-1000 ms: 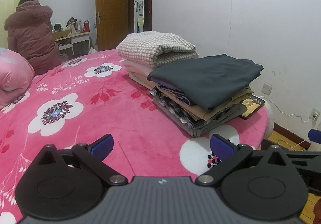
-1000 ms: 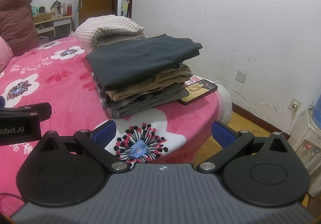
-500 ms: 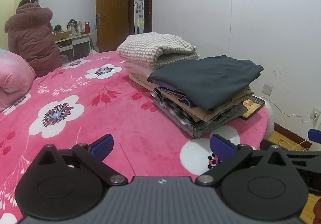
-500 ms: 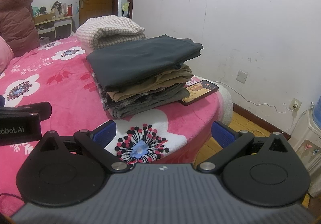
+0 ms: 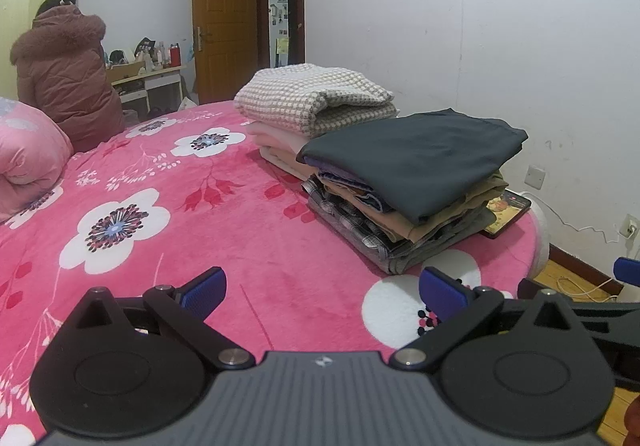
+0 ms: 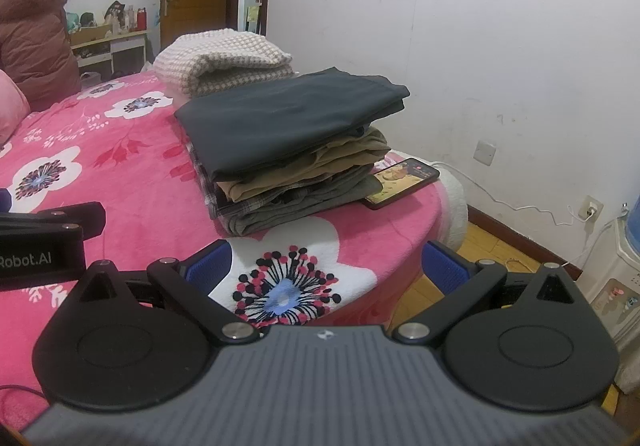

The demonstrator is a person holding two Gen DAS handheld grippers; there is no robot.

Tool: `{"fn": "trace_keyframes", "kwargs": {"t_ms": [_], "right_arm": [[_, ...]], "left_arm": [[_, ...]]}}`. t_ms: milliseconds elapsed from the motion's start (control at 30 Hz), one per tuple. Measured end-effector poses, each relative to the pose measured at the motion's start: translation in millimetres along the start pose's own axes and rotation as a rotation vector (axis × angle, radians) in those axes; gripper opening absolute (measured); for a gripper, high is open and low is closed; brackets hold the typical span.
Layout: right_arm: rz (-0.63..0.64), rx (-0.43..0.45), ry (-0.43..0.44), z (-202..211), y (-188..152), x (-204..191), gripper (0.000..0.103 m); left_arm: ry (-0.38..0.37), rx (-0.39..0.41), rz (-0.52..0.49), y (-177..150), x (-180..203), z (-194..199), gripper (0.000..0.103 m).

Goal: Fold clothes

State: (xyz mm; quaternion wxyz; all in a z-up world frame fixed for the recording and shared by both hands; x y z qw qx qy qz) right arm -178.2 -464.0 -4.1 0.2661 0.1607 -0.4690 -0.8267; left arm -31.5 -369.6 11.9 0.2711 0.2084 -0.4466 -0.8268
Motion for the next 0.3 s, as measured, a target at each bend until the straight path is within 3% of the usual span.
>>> {"fn": "trace_keyframes", "kwargs": {"t_ms": [300], "right_arm": [[0.001,-0.001,0.000,-0.6,-0.2,-1.5,0.102]], "left_arm": [[0.005,0.002,0.001,-0.5,-0.9,-0.9,0.103]]}}
Point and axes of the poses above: each gripper's, at about its wrist camera, not at the fingertips, and z roughly against the way its jaws point, x to its right, y to its top, the point moved 8 cm from there along -z, roughly the way its jaws point, and after that the axes turned 8 degrees about y, right-handed, at the moved point
